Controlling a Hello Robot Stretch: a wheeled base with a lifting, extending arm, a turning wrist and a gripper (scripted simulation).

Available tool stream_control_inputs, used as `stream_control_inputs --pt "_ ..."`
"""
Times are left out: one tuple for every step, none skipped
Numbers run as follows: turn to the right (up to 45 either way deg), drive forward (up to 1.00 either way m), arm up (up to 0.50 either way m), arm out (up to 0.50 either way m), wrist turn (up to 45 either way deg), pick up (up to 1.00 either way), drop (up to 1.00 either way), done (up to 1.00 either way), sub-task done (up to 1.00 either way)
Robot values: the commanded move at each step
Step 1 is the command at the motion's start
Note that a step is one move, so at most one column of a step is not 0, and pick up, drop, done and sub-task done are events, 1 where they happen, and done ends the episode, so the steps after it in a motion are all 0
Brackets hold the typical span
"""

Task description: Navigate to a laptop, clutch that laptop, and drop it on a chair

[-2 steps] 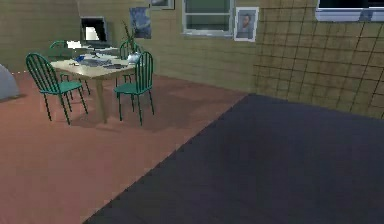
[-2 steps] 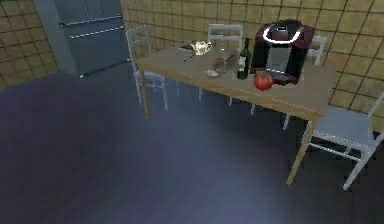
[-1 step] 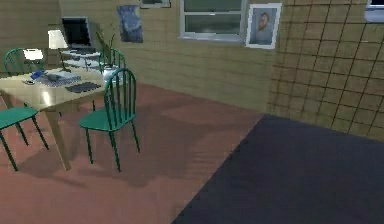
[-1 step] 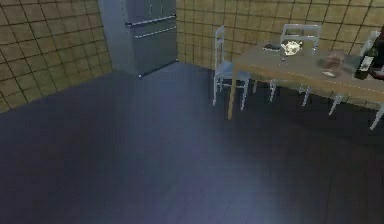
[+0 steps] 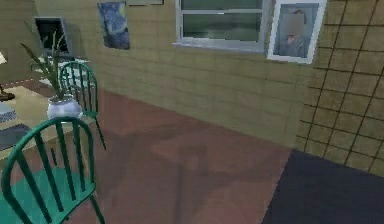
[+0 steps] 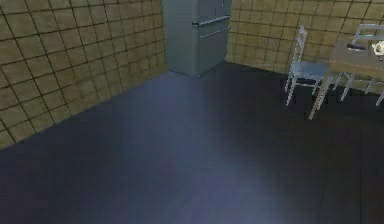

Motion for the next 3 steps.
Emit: stream_control_inputs --pt "0.0 0.95 0.0 0.0 0.0 0.0 0.0 0.0 0.0" --pt "-21.0 0.0 0.0 0.0 0.0 0.0 0.0 0.0 0.0" --pt "0.0 1.0 0.0 0.0 0.0 0.0 0.0 0.0 0.0"
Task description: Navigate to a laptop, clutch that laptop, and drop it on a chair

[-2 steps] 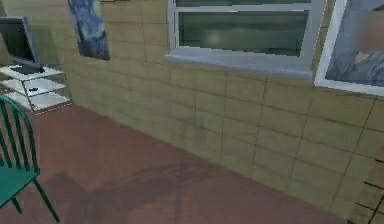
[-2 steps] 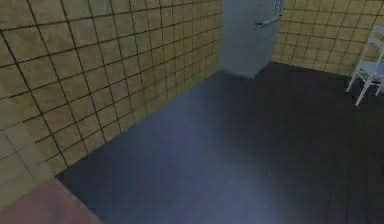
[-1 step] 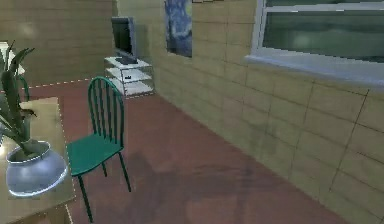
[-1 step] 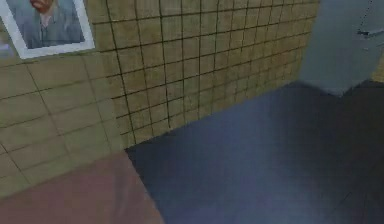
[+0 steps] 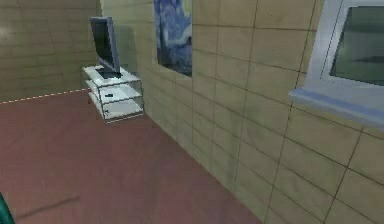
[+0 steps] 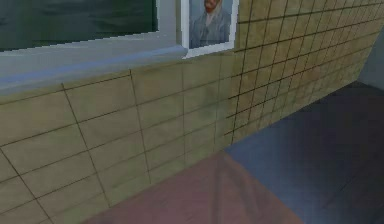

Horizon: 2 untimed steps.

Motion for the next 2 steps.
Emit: stream_control_inputs --pt "0.0 0.5 0.0 0.0 0.0 0.0 0.0 0.0 0.0" --pt "-33.0 0.0 0.0 0.0 0.0 0.0 0.0 0.0 0.0"
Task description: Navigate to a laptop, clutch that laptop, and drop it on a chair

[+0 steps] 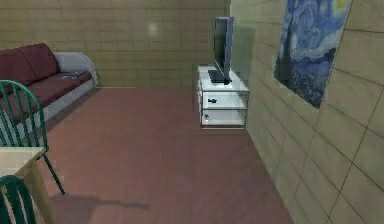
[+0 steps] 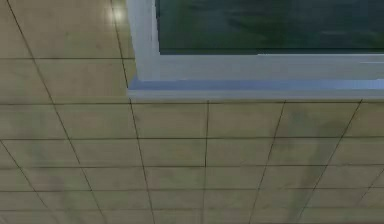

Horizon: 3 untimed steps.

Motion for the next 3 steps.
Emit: stream_control_inputs --pt "0.0 0.75 0.0 0.0 0.0 0.0 0.0 0.0 0.0" --pt "-30.0 0.0 0.0 0.0 0.0 0.0 0.0 0.0 0.0" --pt "0.0 1.0 0.0 0.0 0.0 0.0 0.0 0.0 0.0"
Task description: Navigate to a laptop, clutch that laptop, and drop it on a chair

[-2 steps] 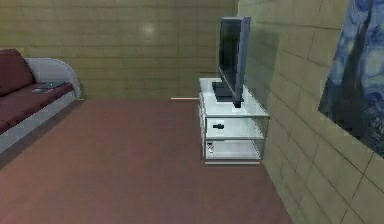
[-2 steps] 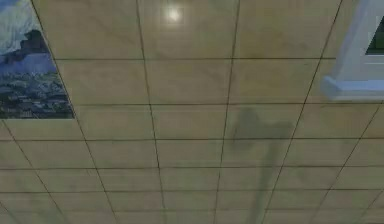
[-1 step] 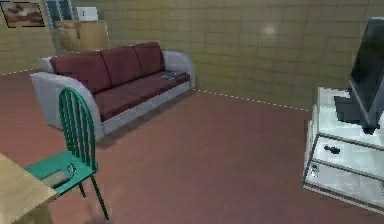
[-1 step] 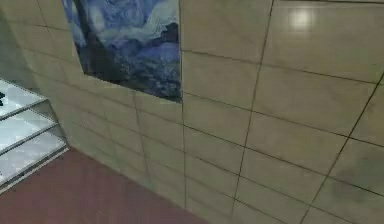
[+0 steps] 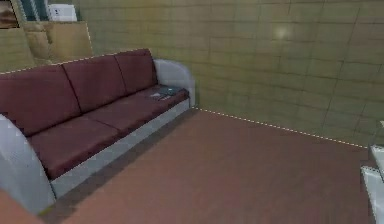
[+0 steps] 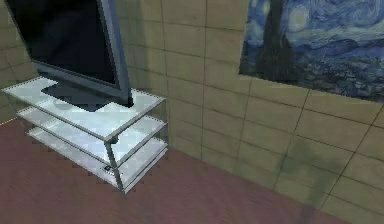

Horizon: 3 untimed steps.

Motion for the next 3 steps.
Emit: stream_control_inputs --pt "-3.0 0.0 0.0 0.0 0.0 0.0 0.0 0.0 0.0" --pt "0.0 1.0 0.0 0.0 0.0 0.0 0.0 0.0 0.0" --pt "0.0 1.0 0.0 0.0 0.0 0.0 0.0 0.0 0.0"
